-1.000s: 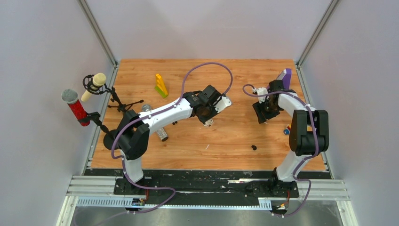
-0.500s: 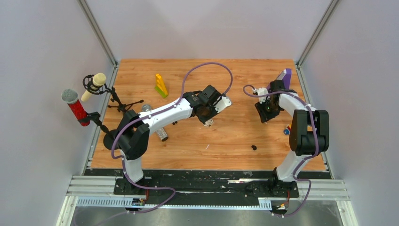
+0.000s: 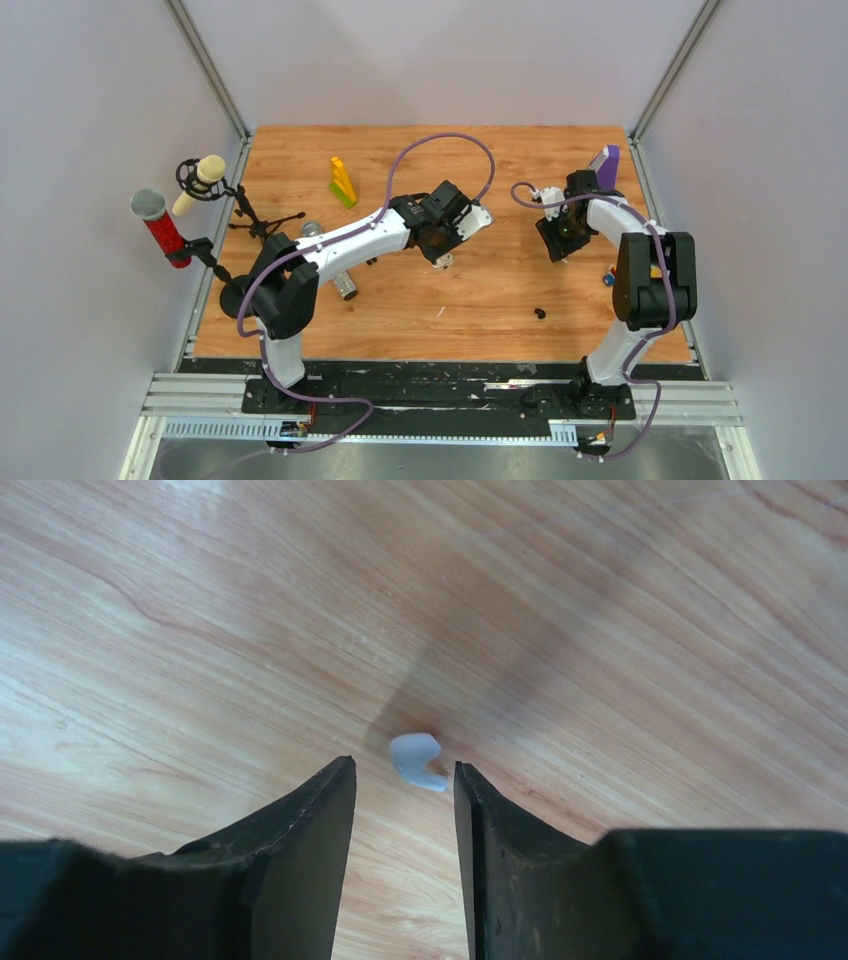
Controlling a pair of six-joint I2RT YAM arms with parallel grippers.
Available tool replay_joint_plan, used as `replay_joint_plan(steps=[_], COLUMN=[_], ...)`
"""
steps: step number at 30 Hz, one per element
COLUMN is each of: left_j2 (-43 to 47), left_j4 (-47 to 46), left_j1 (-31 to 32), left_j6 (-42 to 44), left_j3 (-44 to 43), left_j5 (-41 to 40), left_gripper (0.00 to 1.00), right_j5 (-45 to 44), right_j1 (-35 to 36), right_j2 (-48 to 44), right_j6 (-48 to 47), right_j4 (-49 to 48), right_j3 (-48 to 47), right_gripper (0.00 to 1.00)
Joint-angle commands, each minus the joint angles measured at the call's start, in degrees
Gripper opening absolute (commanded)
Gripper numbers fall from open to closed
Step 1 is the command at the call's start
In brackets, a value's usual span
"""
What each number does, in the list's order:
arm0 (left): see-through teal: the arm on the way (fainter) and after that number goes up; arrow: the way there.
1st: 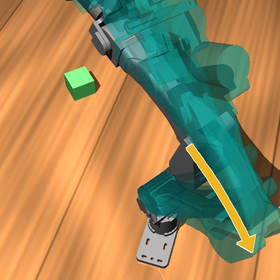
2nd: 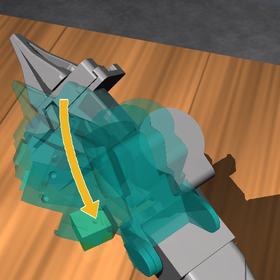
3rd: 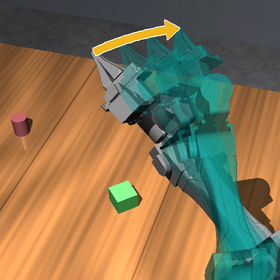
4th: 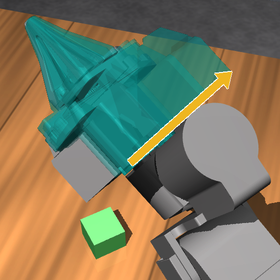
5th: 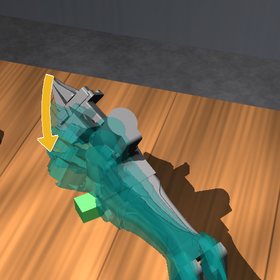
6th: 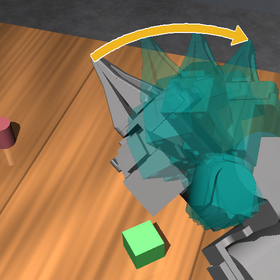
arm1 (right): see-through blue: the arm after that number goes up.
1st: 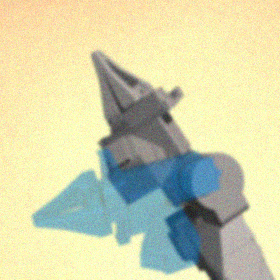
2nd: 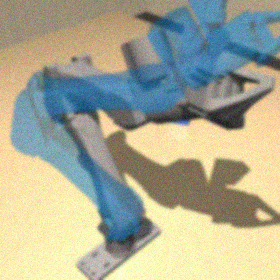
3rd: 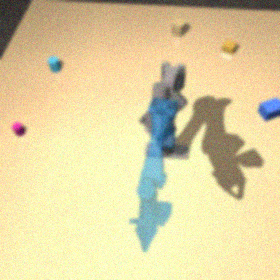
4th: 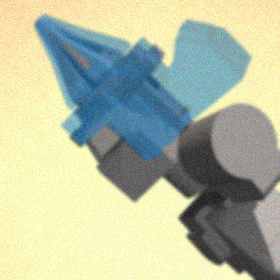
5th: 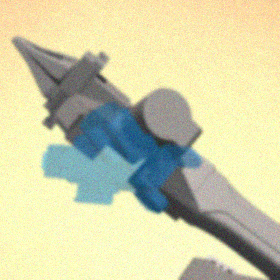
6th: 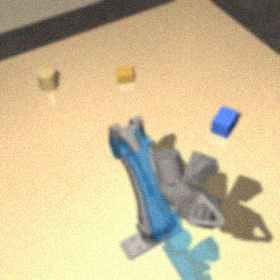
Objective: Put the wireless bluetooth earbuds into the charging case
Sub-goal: Pick up the earbud from the center of the board.
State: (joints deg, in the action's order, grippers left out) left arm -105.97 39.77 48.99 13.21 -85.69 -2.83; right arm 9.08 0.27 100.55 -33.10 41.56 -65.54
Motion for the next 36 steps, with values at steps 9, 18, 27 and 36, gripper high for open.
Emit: replay_joint_plan(steps=[9, 18, 27, 36], left_j2=[0.1, 0.2, 0.3, 0.4], left_j4=[-0.8, -1.0, -1.1, -1.3], left_j1=[0.1, 0.1, 0.1, 0.1], left_j6=[-0.8, -0.7, -0.6, -0.6], left_j3=[-1.7, -1.5, -1.4, -1.2], left_j5=[-0.3, -0.7, -0.8, -0.9], left_gripper=[0.00, 0.00, 0.00, 0.00], right_j5=[-6.0, -9.0, -13.9, -17.3], right_j1=[3.7, 3.8, 4.8, 7.8], right_j2=[4.5, 2.9, 3.4, 4.5], right_j6=[5.2, 6.2, 6.2, 6.4], right_j4=[-1.0, -1.3, -0.5, -0.6], right_j3=[-3.7, -3.0, -2.7, -2.5], right_gripper=[0.43, 0.43, 0.38, 0.30])
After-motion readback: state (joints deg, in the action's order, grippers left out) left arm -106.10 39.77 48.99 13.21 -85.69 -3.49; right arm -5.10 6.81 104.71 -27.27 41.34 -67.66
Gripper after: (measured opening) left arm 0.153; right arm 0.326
